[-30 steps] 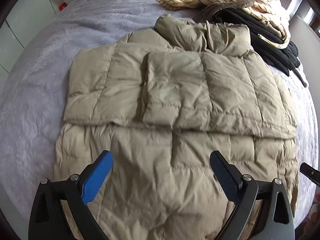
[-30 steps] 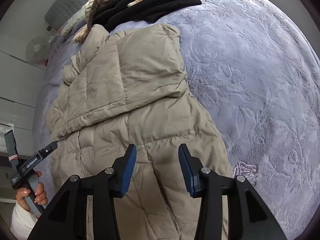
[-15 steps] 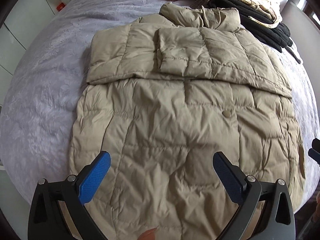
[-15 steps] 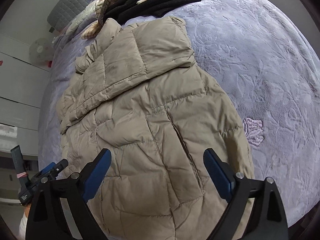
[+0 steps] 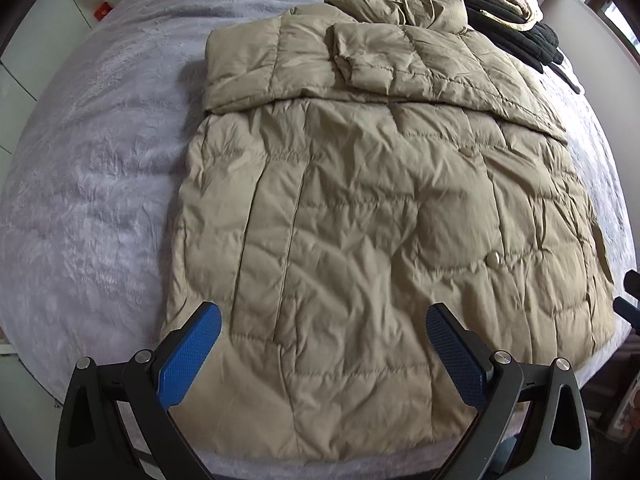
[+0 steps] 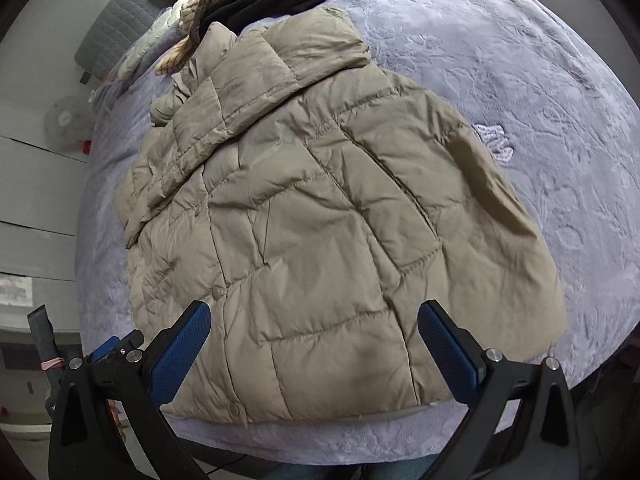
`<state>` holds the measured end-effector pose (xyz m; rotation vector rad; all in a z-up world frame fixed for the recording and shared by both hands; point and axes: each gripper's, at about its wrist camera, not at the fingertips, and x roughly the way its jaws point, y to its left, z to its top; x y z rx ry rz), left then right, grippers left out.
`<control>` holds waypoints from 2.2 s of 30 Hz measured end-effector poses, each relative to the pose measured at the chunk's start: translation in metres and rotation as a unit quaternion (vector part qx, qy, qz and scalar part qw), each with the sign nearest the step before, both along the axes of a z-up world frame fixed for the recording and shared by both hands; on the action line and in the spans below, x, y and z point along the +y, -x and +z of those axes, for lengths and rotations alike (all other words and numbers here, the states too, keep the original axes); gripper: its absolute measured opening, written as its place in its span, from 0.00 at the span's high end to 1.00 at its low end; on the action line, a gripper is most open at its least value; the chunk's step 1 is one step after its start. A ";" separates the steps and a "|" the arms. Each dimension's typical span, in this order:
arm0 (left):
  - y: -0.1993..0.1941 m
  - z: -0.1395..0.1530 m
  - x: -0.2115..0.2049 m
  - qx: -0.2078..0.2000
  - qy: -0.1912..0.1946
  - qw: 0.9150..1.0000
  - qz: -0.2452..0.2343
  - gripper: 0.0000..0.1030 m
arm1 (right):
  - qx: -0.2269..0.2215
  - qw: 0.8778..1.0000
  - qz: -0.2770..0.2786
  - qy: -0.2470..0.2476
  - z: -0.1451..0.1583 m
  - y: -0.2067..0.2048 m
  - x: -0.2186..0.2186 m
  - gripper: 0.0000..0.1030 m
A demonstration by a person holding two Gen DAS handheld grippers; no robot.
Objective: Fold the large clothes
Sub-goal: 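Grasp the jacket hem with both tools, then lift the held hem and fold it toward the collar with both tools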
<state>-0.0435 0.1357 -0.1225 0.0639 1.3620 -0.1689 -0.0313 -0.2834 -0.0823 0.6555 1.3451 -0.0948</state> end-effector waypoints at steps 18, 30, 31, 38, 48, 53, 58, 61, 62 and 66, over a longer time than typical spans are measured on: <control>0.106 -0.041 0.115 0.092 0.171 0.949 0.250 0.00 | 0.025 0.988 -0.053 -0.144 -0.010 0.060 -0.064 0.00; 0.081 -0.074 0.084 0.117 0.247 0.934 0.229 0.00 | 0.040 0.952 -0.206 -0.224 -0.064 0.105 -0.097 0.02; 0.078 -0.074 0.083 0.116 0.250 0.934 0.227 0.01 | 0.034 0.949 -0.211 -0.230 -0.065 0.104 -0.096 0.04; 0.065 -0.078 0.080 0.117 0.264 0.933 0.216 0.06 | 0.035 0.938 -0.226 -0.261 -0.085 0.090 -0.081 0.23; 0.055 -0.054 0.097 0.090 0.311 0.932 0.161 0.89 | 0.010 0.943 -0.240 -0.229 -0.068 0.092 -0.068 0.92; 0.034 -0.018 0.099 0.058 0.329 0.933 0.134 0.89 | -0.024 0.946 -0.229 -0.228 -0.042 0.083 -0.065 0.92; 0.005 0.021 0.101 0.010 0.337 0.934 0.119 0.89 | -0.063 0.954 -0.193 -0.222 -0.008 0.054 -0.066 0.92; -0.013 0.043 0.099 -0.020 0.336 0.934 0.120 0.89 | -0.087 0.957 -0.167 -0.221 0.013 0.027 -0.067 0.92; -0.017 0.050 0.099 -0.029 0.335 0.934 0.122 0.89 | -0.095 0.958 -0.157 -0.221 0.019 0.016 -0.068 0.92; -0.045 0.083 0.087 -0.076 0.327 0.932 0.135 0.89 | -0.125 0.962 -0.113 -0.217 0.047 -0.037 -0.076 0.92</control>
